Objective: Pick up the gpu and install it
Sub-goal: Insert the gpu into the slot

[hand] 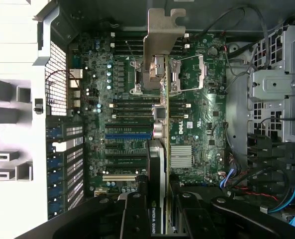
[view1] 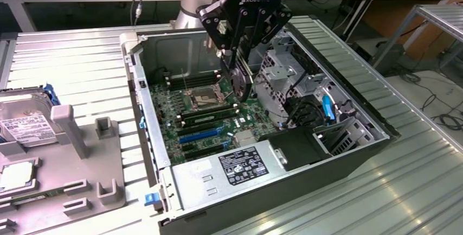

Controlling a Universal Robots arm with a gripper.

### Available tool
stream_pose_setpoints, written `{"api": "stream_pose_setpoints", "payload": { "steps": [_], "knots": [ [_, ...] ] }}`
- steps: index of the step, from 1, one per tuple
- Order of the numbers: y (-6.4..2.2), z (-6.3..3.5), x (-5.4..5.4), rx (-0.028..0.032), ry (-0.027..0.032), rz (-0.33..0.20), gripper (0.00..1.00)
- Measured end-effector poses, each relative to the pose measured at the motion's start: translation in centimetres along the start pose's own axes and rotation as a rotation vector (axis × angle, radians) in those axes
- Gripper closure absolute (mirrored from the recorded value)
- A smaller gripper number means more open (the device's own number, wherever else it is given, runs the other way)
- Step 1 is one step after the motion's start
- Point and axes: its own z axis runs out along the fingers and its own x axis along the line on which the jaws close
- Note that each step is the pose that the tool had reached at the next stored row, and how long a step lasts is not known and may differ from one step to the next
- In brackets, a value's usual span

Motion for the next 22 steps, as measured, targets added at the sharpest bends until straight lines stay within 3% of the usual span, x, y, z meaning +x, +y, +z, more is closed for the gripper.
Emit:
{"api": "stream_pose_setpoints", "payload": {
  "steps": [11,22],
  "knots": [
    [0.00,0.00,0.00,-0.0002,0.0001,-0.003,0.73],
    [0.00,0.00,0.00,-0.0018,0.0024,-0.049,0.73]
  ]
}}
